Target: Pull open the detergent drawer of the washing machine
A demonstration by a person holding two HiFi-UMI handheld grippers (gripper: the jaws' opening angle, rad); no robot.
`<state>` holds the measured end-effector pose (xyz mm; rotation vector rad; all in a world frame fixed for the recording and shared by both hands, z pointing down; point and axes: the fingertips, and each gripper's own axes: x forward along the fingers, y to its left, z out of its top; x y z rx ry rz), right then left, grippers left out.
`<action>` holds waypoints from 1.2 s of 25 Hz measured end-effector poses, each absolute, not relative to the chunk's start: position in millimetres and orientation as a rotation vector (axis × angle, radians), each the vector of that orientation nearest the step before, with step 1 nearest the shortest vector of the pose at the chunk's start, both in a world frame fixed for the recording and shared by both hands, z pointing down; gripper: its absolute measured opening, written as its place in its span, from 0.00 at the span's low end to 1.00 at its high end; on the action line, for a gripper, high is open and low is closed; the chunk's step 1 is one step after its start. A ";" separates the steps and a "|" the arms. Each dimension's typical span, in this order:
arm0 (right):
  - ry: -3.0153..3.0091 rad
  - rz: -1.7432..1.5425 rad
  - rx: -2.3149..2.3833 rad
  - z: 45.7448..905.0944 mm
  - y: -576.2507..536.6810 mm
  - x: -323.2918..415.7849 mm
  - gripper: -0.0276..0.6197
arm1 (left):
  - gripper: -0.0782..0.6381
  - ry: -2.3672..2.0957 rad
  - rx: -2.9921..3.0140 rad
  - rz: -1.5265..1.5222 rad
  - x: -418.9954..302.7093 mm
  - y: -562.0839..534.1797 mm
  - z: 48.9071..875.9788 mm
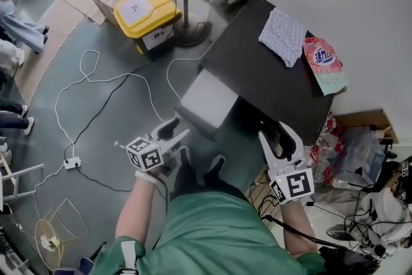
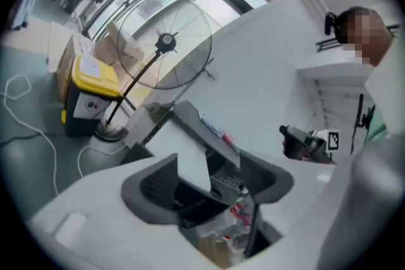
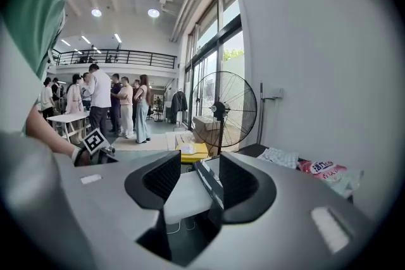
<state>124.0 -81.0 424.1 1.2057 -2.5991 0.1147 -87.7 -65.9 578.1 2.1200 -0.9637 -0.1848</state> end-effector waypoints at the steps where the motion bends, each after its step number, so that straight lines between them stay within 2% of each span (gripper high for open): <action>1: -2.602 0.116 1.220 422.7 -83.7 125.2 0.34 | 0.53 -1.010 2.159 -0.162 -89.1 -70.2 561.1; 12: -2.647 0.025 1.318 379.9 -111.9 129.3 0.32 | 0.38 -1.492 2.431 0.086 -86.0 -112.3 403.1; 20: -2.677 -0.039 1.411 338.0 -131.2 134.3 0.24 | 0.12 -1.774 2.467 0.109 -90.0 -132.5 333.7; 26: -2.730 -0.100 1.422 310.0 -137.8 134.8 0.12 | 0.10 -1.845 2.480 0.080 -88.0 -138.8 307.9; 30: -2.726 -0.123 1.458 300.0 -141.5 139.5 0.09 | 0.10 -1.877 2.509 0.064 -86.7 -137.5 292.5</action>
